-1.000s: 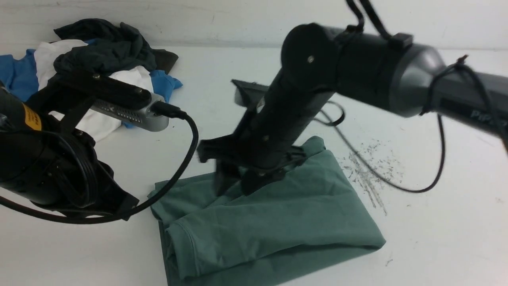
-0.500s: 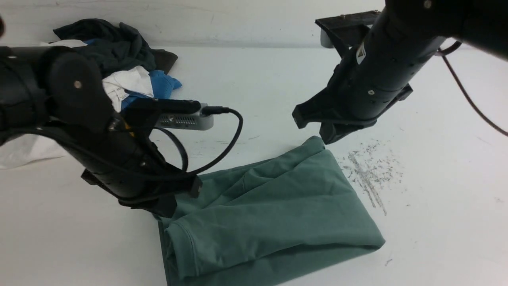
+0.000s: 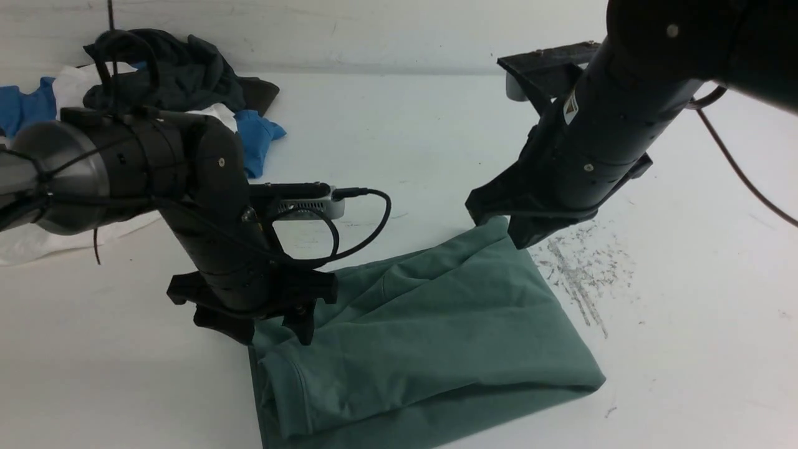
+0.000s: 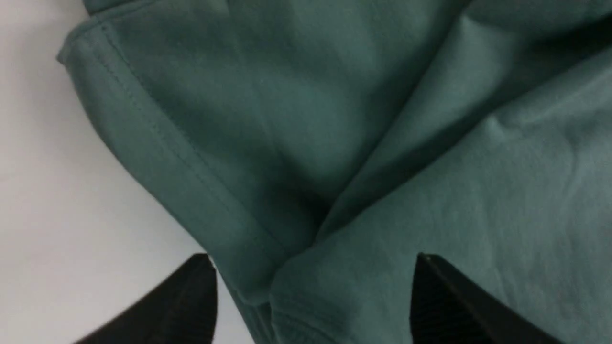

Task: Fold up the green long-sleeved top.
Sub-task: Use the right arm to drag the right edge of the fabric to the left and folds it over the left edge

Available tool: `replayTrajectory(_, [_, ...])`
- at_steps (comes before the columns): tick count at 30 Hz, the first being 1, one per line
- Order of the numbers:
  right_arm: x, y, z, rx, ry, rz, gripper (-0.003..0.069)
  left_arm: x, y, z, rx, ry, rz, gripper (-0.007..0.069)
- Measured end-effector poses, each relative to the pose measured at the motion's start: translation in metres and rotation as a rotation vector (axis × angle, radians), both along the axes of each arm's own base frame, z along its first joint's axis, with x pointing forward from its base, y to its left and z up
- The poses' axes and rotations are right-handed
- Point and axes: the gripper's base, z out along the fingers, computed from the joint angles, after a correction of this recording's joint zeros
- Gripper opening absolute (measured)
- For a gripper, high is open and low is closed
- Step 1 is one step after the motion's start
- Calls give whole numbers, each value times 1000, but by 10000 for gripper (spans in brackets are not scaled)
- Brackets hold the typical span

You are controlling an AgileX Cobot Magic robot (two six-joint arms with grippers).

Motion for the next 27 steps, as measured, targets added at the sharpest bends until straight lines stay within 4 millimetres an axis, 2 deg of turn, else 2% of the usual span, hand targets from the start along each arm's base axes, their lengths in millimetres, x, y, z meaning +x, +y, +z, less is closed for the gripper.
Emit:
replayTrajectory(3, [0, 0, 0, 4, 3, 0, -15, 1, -2, -6, -7, 26, 15, 471])
replayTrajectory(4, [0, 1, 0, 6, 4, 0, -15, 0, -3, -7, -21, 39, 23, 406])
replayTrajectory(5, [0, 1, 0, 6, 4, 1, -15, 0, -3, -8, -24, 43, 23, 395])
replayTrajectory(9, [-1, 1, 0, 13, 8, 1, -15, 0, -5, -8, -35, 42, -18, 106])
replayTrajectory(11, [-1, 1, 0, 14, 9, 2, -15, 0, -5, -7, -38, 37, -49, 42])
replayTrajectory(16, [0, 1, 1, -9, -12, 65, -15, -3, -5, 5, -32, 53, -107, 38])
replayTrajectory(21, [7, 5, 21, -11, -94, 160, -15, -17, 3, 41, -19, -12, -139, 38])
replayTrajectory(24, [20, 12, 31, 19, -137, 208, -15, -26, 10, 62, 11, -54, -160, 38])
replayTrajectory(26, [27, 18, 30, 33, -145, 234, -15, -29, 14, 68, 37, -69, -172, 38])
replayTrajectory(27, [37, 25, 25, 51, -138, 264, -13, -30, 17, 70, 70, -75, -183, 38])
